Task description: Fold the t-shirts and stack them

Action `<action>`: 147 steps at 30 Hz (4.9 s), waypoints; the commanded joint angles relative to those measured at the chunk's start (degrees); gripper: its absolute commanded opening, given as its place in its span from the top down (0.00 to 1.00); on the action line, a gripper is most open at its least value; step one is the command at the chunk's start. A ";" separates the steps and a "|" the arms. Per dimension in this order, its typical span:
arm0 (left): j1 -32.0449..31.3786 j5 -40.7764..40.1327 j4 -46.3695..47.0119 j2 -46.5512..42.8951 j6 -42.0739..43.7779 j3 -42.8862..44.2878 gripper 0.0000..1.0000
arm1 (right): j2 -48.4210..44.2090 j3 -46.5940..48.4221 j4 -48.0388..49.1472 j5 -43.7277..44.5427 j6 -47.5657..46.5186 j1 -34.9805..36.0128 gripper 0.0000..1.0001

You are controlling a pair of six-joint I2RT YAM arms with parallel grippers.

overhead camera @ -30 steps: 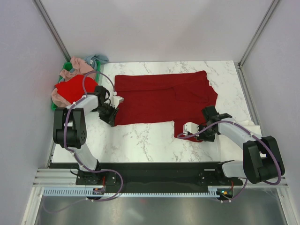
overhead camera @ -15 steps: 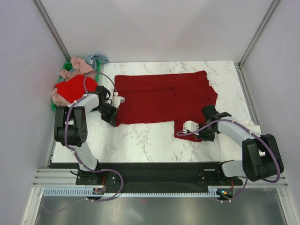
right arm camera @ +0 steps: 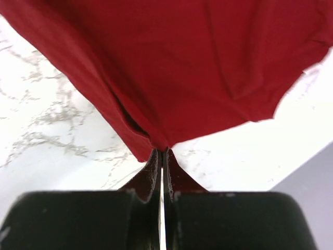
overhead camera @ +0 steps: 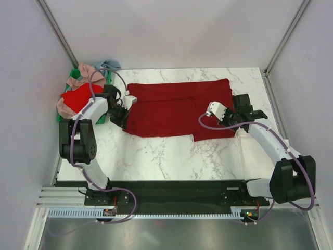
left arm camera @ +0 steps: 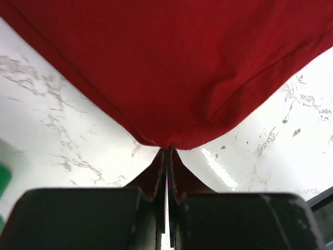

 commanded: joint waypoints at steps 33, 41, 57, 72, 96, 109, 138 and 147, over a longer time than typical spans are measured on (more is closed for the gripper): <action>0.96 -3.53 -0.15 13.72 -3.50 29.81 0.98 | 18.88 28.33 18.93 5.61 6.91 -4.29 1.00; 1.14 -5.21 -0.86 18.39 -4.38 35.96 0.98 | 26.53 35.45 22.28 6.66 7.70 -4.46 1.00; 1.05 -7.05 -0.77 22.79 -6.40 40.01 0.83 | 41.56 47.76 22.45 14.47 10.68 -4.11 0.85; -2.72 -6.01 1.43 18.65 -8.16 37.30 0.72 | 43.75 50.91 15.53 11.08 18.76 0.01 0.62; -3.78 1.03 -1.47 27.80 -8.86 33.95 0.89 | 68.28 77.56 5.93 2.97 27.03 1.69 0.65; -3.70 -0.55 -1.47 28.50 -8.95 34.91 0.88 | 71.28 79.58 5.14 1.65 29.05 1.69 0.66; -5.01 -2.66 -1.21 27.27 -8.51 34.39 0.88 | 65.92 82.39 5.58 -2.92 32.22 0.99 1.00; -5.01 -2.92 -0.86 26.48 -8.60 33.60 0.88 | 64.86 82.65 5.58 -4.41 32.04 2.66 1.00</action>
